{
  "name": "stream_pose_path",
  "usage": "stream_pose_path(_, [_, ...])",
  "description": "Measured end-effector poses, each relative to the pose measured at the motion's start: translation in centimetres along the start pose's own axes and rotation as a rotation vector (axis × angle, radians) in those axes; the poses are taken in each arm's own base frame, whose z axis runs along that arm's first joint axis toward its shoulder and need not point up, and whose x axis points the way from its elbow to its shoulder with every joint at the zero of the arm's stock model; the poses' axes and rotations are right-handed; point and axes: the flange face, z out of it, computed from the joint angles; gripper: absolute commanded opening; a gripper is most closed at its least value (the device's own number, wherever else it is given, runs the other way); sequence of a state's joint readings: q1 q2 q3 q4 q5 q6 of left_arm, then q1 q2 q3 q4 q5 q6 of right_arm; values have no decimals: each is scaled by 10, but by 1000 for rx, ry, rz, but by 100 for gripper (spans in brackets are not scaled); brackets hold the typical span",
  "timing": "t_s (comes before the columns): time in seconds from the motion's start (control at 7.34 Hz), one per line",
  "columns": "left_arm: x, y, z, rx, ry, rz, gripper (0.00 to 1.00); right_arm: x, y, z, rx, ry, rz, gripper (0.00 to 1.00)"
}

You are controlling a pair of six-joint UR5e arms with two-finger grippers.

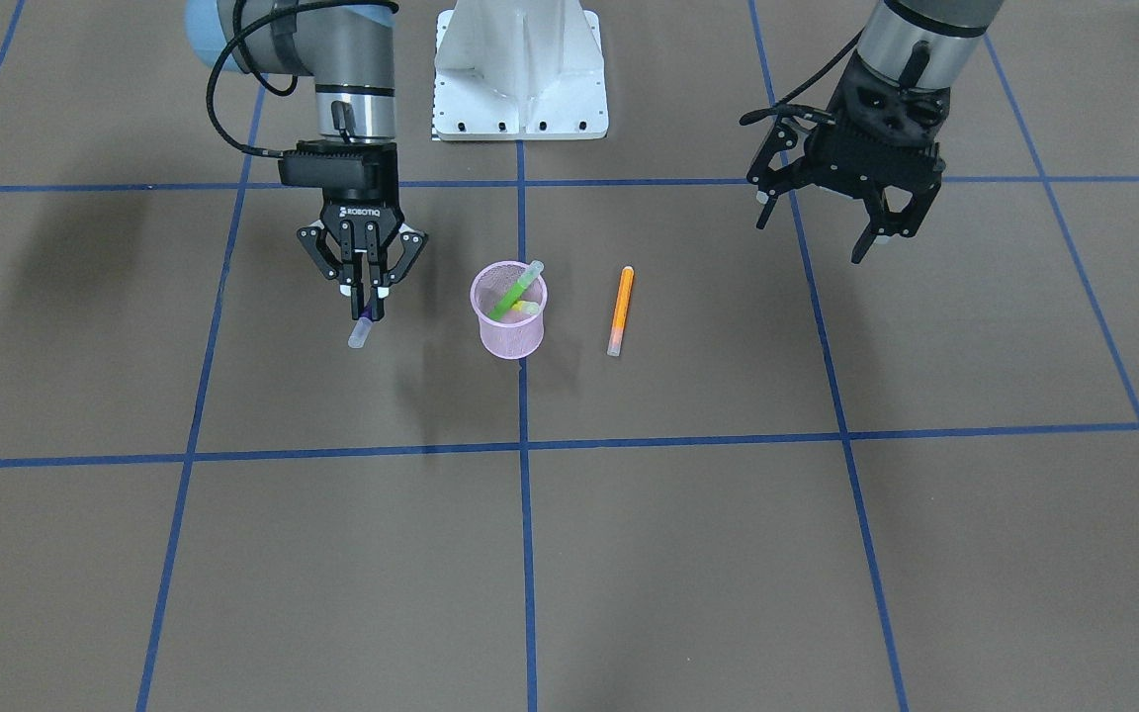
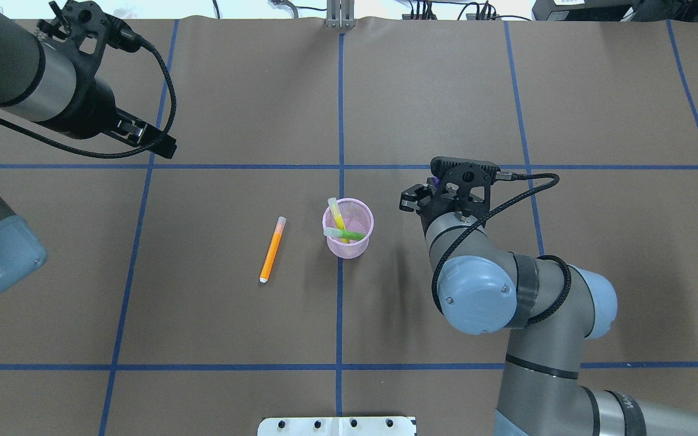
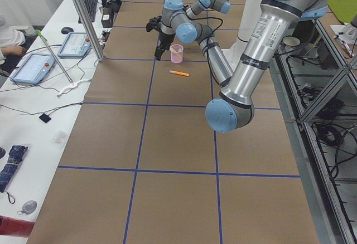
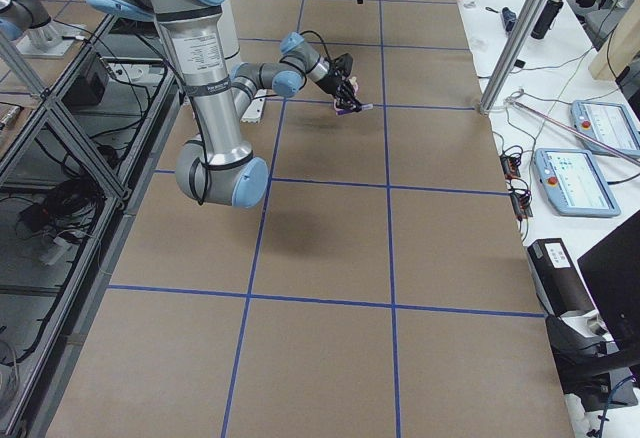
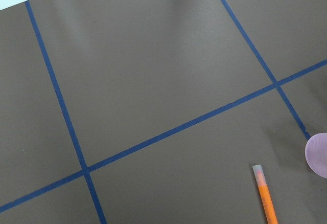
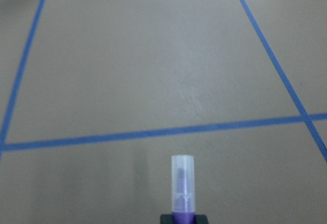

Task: Collect pens into pen holder
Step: 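Carry the purple marker over the cup with the right gripper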

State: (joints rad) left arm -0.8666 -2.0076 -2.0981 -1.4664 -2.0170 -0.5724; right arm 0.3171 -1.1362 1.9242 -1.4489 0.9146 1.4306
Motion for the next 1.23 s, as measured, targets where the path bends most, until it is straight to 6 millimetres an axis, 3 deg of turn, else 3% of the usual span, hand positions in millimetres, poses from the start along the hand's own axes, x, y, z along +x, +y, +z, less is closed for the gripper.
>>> stream_pose_path(0.27, [1, 0, 6, -10, -1, 0, 100, -39, 8, -23, 127, -39, 1, 0])
stream_pose_path(0.54, [2, 1, 7, -13, 0, 0, 100, -65, 32, -24, 178, -37, -29, 0])
stream_pose_path(0.82, [2, 1, 8, -16, 1, 0, 100, -78, 53, -19, 209, -22, -69, 0])
stream_pose_path(1.23, [2, 2, 9, -16, 1, 0, 100, -89, 64, -13, 222, -12, -93, 1])
